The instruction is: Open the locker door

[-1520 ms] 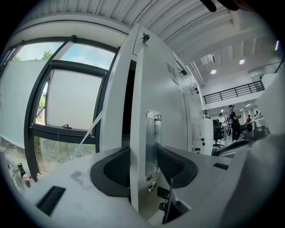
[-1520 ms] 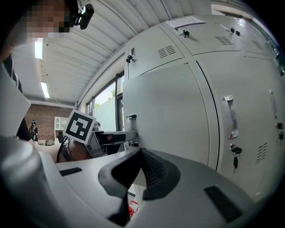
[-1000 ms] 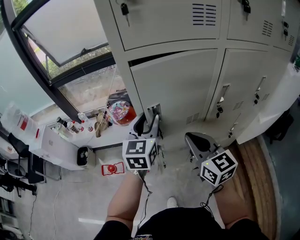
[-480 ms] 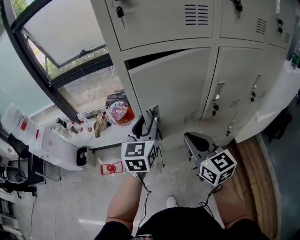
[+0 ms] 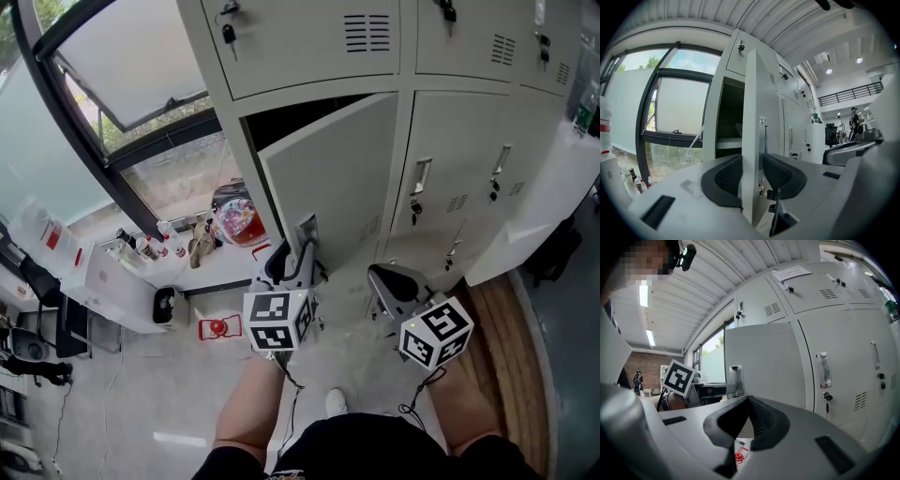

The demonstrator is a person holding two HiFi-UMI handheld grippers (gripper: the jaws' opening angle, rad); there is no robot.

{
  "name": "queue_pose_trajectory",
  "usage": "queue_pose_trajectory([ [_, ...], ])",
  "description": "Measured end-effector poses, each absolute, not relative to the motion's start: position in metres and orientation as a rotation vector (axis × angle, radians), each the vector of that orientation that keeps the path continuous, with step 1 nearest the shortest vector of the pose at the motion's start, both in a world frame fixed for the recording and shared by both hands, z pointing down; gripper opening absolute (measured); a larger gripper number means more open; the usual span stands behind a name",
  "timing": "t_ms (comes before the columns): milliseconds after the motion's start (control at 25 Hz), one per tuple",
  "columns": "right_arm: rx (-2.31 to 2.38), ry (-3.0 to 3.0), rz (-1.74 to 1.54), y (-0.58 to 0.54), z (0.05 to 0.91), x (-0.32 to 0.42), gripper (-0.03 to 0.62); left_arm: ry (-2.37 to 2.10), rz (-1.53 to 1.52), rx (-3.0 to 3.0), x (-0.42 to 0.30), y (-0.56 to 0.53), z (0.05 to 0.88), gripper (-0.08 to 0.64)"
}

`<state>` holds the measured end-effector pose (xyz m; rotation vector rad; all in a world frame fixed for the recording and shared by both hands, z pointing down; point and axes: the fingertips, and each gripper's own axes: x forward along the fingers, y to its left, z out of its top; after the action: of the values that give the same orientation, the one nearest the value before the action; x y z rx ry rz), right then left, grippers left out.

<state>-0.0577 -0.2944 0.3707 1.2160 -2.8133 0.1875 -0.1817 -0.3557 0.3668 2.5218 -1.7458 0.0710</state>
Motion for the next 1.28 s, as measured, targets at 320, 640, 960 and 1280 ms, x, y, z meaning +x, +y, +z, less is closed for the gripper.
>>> queue_pose_trajectory([
  [320,1.239,-2.806,0.204,-0.272,0.371,-0.030,0.054,-1.732,0.080,2.532,-0.157,-0.327,0.366,0.137],
  [640,1.267,-2.800,0.201,-0.250,0.367,-0.008,0.054,-1.669,0.097,2.573,-0.123,-0.299,0.366,0.112],
  [960,1.289,-2.805,0.197,-0.229,0.363,0.012,0.054,-1.598,0.136,2.626,-0.083,-0.277,0.367,0.092],
  [1280,1.340,-2.803,0.178,-0.217,0.353,0.043,0.054,-1.510,0.165,2.693,-0.032,-0.261,0.366,0.089],
])
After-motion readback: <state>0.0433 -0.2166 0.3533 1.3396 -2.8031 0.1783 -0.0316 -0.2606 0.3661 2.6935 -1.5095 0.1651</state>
